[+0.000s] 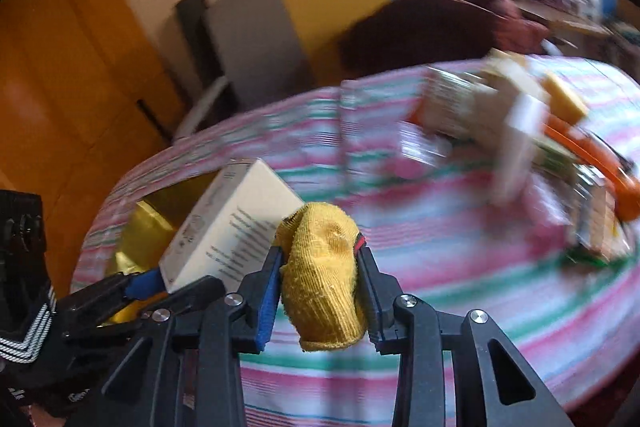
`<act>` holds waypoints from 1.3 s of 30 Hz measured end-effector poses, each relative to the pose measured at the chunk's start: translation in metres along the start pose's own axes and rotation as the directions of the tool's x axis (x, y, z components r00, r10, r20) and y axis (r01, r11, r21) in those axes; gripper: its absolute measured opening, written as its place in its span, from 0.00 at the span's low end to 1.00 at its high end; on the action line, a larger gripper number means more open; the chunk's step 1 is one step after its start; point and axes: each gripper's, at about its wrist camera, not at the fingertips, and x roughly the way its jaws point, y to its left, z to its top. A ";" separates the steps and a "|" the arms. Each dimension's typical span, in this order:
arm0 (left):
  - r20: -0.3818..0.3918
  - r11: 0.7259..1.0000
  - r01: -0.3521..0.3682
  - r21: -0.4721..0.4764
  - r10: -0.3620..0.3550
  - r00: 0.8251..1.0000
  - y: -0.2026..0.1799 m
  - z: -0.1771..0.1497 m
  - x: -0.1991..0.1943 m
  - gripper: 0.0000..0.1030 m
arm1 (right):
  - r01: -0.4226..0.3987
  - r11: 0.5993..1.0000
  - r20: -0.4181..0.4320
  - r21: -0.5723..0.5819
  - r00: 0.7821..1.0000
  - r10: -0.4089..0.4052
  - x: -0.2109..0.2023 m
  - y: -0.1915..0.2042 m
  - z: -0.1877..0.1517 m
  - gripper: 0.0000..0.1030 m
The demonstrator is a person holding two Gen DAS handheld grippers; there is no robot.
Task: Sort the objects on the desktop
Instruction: 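Carry the glove and white box to the gold tray and release both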
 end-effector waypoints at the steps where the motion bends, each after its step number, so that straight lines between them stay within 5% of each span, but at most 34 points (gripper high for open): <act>1: 0.012 1.000 -0.021 -0.021 0.021 1.000 0.015 0.001 -0.008 0.53 | -0.014 1.000 -0.005 -0.028 1.000 0.014 0.006 0.015 0.003 0.36; 13: -0.007 0.949 -0.255 -0.184 0.258 0.966 0.166 0.006 -0.038 0.53 | -0.126 0.984 -0.189 -0.124 0.977 0.101 0.105 0.138 0.022 0.36; 17: -0.077 0.933 -0.306 -0.188 0.297 0.952 0.200 0.010 -0.021 0.53 | -0.134 0.987 -0.257 -0.088 0.960 0.107 0.139 0.158 0.025 0.36; 22: -0.150 0.917 -0.326 -0.229 0.297 0.943 0.237 0.013 -0.002 0.52 | -0.157 0.985 -0.243 -0.066 0.960 0.137 0.167 0.176 0.032 0.44; 28: -0.116 0.906 -0.324 -0.272 0.304 0.946 0.248 0.015 -0.019 0.55 | -0.198 0.980 -0.222 -0.038 0.958 0.185 0.172 0.184 0.036 0.51; 34: -0.056 0.893 -0.328 -0.308 0.327 0.943 0.248 0.022 -0.034 0.56 | -0.157 0.987 -0.221 -0.021 0.964 0.148 0.165 0.173 0.031 0.52; 39: -0.022 0.868 -0.309 -0.390 0.326 0.945 0.255 0.015 -0.046 0.56 | -0.134 0.988 -0.283 -0.074 0.953 0.108 0.180 0.176 0.021 0.36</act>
